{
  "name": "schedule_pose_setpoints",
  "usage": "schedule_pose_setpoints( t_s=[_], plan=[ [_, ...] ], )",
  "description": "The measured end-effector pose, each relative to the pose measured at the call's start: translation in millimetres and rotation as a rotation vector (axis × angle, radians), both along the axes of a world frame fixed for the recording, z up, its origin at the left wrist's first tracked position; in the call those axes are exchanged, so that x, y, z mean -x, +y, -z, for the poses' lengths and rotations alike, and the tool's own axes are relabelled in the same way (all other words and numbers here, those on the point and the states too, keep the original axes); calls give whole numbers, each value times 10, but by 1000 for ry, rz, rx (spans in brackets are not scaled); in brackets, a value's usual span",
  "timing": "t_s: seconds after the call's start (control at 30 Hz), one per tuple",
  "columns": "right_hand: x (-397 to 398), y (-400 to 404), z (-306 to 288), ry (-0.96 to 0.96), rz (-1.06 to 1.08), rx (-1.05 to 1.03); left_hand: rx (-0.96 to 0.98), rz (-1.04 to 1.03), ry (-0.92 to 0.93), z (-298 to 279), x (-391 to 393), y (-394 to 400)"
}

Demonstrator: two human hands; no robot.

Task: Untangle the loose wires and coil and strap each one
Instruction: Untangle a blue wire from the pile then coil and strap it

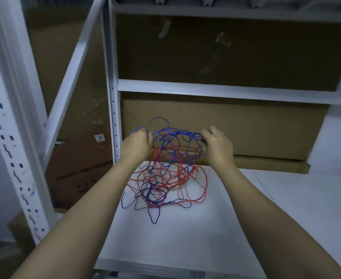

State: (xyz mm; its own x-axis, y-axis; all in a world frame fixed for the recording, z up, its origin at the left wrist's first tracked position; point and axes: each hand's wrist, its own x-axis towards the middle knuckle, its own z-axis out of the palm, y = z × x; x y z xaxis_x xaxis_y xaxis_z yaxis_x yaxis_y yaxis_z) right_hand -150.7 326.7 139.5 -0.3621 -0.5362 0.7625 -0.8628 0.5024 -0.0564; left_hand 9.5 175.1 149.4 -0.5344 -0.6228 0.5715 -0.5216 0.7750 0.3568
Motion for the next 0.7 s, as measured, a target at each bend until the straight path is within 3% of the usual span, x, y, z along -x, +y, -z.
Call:
schedule_pose_setpoints(
  t_s=[0.1, 0.2, 0.3, 0.37, 0.5, 0.7],
  plan=[
    [133, -30, 18, -81, -20, -85, 47, 27, -32, 33, -4, -57],
    [108, -140, 172, -386, -246, -254, 44, 47, -66, 161, 28, -30],
    [-66, -181, 308, -548, -431, 32, 66, 77, -87, 301, 55, -17],
    [-180, -233, 340, -464, -478, 157, 105, 96, -114, 357, 93, -2],
    [-123, -350, 403, -240, -351, -125, 133, 126, -115, 385, 160, 26],
    [208, -285, 752, -150, -266, -233, 127, 84, -140, 540, 152, -81]
  ],
)
